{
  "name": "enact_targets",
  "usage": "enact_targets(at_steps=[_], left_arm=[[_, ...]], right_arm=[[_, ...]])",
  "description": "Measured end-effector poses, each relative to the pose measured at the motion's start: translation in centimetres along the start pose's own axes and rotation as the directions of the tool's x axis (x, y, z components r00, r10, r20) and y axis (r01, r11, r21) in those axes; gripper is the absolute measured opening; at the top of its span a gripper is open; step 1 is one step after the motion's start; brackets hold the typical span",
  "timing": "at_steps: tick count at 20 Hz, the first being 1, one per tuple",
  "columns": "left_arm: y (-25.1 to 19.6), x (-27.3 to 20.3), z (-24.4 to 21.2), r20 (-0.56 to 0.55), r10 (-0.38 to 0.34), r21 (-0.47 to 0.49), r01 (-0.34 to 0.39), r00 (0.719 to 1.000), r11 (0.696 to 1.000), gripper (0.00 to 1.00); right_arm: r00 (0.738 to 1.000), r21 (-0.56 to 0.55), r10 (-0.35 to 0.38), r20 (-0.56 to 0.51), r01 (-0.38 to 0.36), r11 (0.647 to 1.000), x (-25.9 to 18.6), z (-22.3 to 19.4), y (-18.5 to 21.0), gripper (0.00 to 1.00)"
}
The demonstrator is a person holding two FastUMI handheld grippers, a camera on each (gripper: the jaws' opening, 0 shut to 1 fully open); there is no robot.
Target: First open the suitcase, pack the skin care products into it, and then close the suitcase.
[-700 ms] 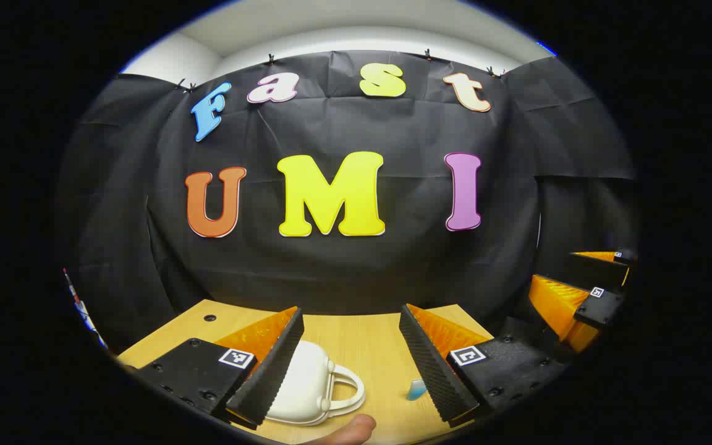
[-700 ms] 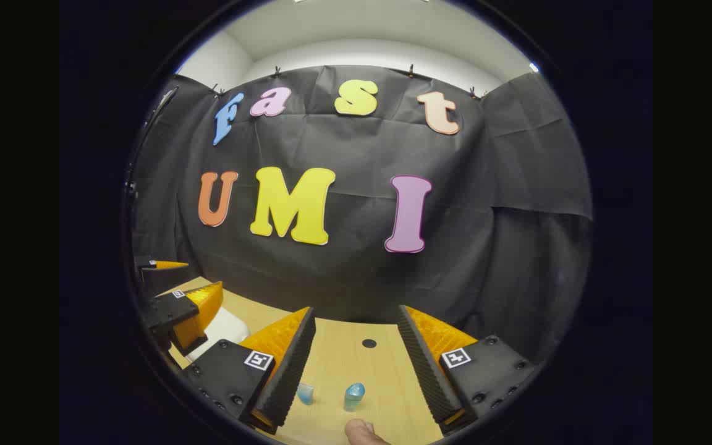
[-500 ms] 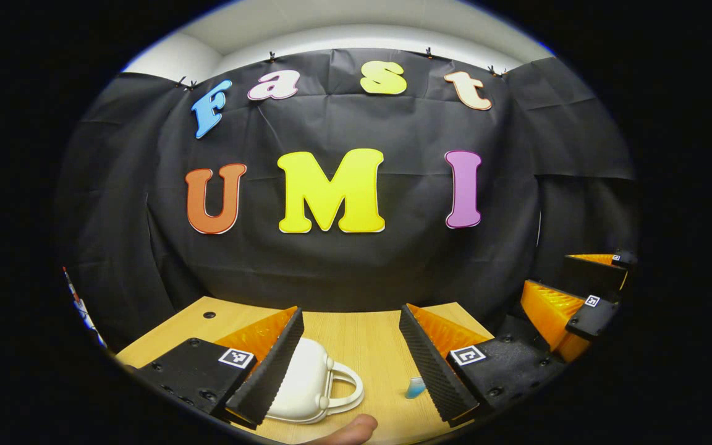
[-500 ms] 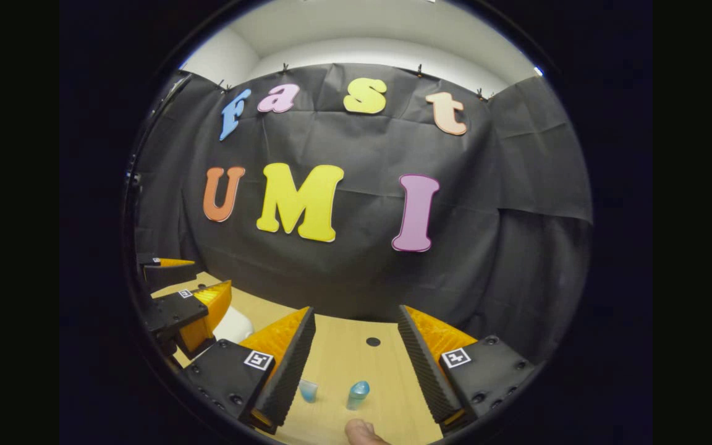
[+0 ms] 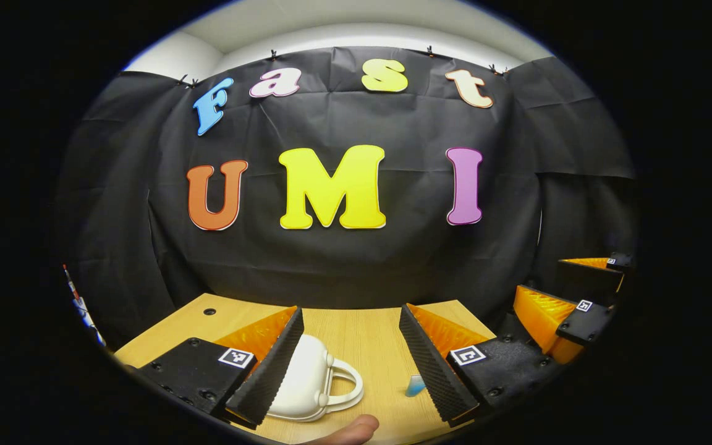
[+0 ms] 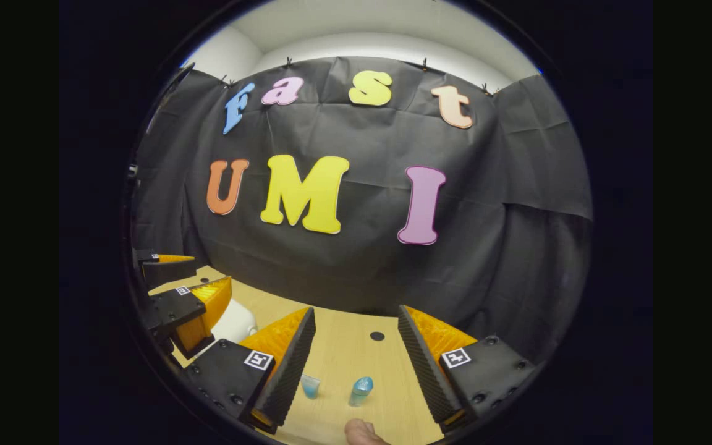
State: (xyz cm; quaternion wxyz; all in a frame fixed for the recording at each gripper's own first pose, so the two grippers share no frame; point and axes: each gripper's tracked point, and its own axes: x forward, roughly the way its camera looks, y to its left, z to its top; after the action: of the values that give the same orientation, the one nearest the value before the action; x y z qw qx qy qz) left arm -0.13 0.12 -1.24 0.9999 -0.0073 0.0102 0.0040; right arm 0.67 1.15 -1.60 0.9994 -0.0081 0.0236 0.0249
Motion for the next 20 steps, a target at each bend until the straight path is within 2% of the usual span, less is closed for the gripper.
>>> enact_targets(at_steps=[7, 9, 12, 17, 18, 20], left_arm=[[-0.6, 0.6, -0.8, -0.013, -0.007, 0.012, 0.007, 1.000, 1.000, 0.99], [-0.4, 1.0, -1.7, -0.008, 0.001, 0.064, 0.000, 1.000, 0.998, 0.99], [-0.1, 2.1, -4.2, -0.001, 0.014, 0.192, -0.013, 1.000, 0.981, 0.99], [-0.1, 3.2, -10.5, -0.049, 0.033, 0.394, -0.011, 0.998, 0.919, 0.99], [-0.5, 3.6, -11.5, -0.055, 0.019, 0.443, 0.007, 0.998, 0.897, 0.99], [-1.0, 4.1, -13.2, -0.056, 0.015, 0.566, 0.019, 0.998, 0.824, 0.99]], right_arm=[[1.000, -0.003, -0.019, -0.002, 0.019, 1.000, 0.3, -0.3, -1.4, 0.80], [0.999, -0.011, -0.051, -0.007, 0.051, 0.999, 0.3, -0.8, -3.0, 0.80], [0.993, -0.014, -0.119, -0.024, 0.119, 0.993, -0.2, -2.2, -6.6, 0.80], [0.972, -0.035, -0.229, -0.051, 0.227, 0.973, -1.9, -4.4, -12.4, 0.80], [0.968, -0.031, -0.243, -0.057, 0.241, 0.970, -2.2, -4.9, -13.3, 0.80], [0.961, -0.012, -0.269, -0.072, 0.269, 0.963, -2.7, -5.7, -14.6, 0.78]])
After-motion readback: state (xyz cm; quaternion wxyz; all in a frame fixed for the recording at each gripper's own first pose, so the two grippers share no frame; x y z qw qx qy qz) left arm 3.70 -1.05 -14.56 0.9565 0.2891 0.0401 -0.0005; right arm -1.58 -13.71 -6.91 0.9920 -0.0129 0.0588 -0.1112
